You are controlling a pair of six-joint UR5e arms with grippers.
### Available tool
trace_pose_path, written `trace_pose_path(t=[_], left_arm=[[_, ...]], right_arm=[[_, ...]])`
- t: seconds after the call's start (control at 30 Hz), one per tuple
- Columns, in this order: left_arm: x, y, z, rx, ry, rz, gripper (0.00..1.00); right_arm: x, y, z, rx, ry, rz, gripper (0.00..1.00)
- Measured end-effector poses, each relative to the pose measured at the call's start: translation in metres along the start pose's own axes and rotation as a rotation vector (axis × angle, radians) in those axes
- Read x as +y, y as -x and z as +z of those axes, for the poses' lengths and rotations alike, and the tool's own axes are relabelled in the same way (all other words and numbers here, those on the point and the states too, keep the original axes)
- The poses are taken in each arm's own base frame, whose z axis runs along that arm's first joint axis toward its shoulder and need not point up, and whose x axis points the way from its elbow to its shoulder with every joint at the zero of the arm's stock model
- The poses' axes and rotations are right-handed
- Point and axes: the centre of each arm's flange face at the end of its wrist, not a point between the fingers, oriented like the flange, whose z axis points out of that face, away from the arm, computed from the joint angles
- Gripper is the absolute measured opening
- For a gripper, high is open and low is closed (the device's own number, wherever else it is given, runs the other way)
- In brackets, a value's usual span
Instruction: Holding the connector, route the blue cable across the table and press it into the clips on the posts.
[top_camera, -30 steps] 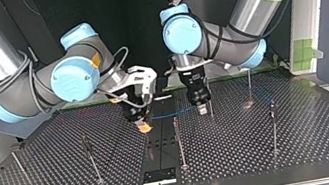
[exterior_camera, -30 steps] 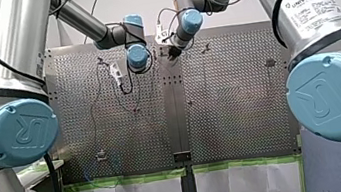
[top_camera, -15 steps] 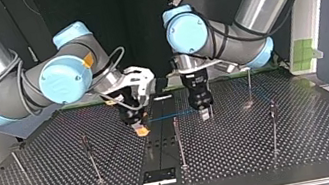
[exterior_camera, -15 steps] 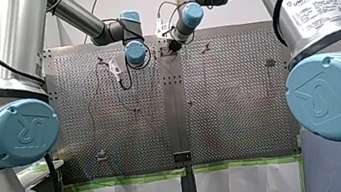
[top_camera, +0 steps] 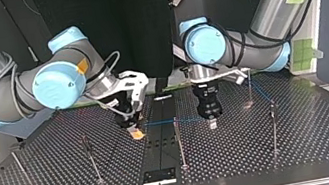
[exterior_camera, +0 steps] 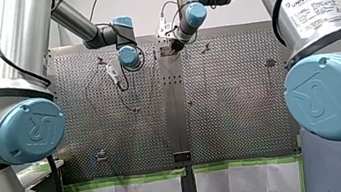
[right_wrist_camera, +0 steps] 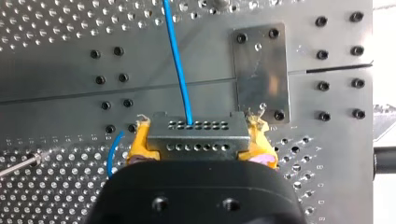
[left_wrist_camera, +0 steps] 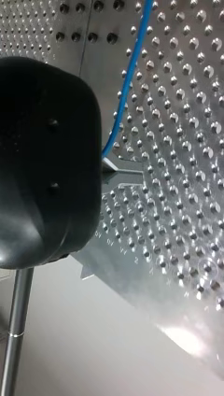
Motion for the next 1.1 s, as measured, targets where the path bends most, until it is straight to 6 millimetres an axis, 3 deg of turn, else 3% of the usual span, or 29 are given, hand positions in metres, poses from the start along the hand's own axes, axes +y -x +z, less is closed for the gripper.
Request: trace_pose_path(t=[0.27, 0.5, 0.73, 1.1], left_arm=[[-0.005, -0.016, 0.017, 0.016, -0.061, -0.006, 0.00], [-0.004, 0.001, 0.039, -0.022, -0.079, -0.026, 0.00], [-0.002, 0.005, 0.058, -0.011, -0.067, -0.011, 0.00], [0.009, -0.013, 0.077, 0.038, -0.035, 0.039, 0.06]], right_arm=[[0.012, -0.002, 0.003, 0.001, 0.010, 0.006, 0.00], [0.023, -0.004, 0.005, 0.008, 0.010, 0.010, 0.00], [0.037, -0.010, 0.007, 0.017, 0.023, 0.013, 0.00], [0.065, -0.012, 0.013, 0.020, 0.060, 0.021, 0.00]])
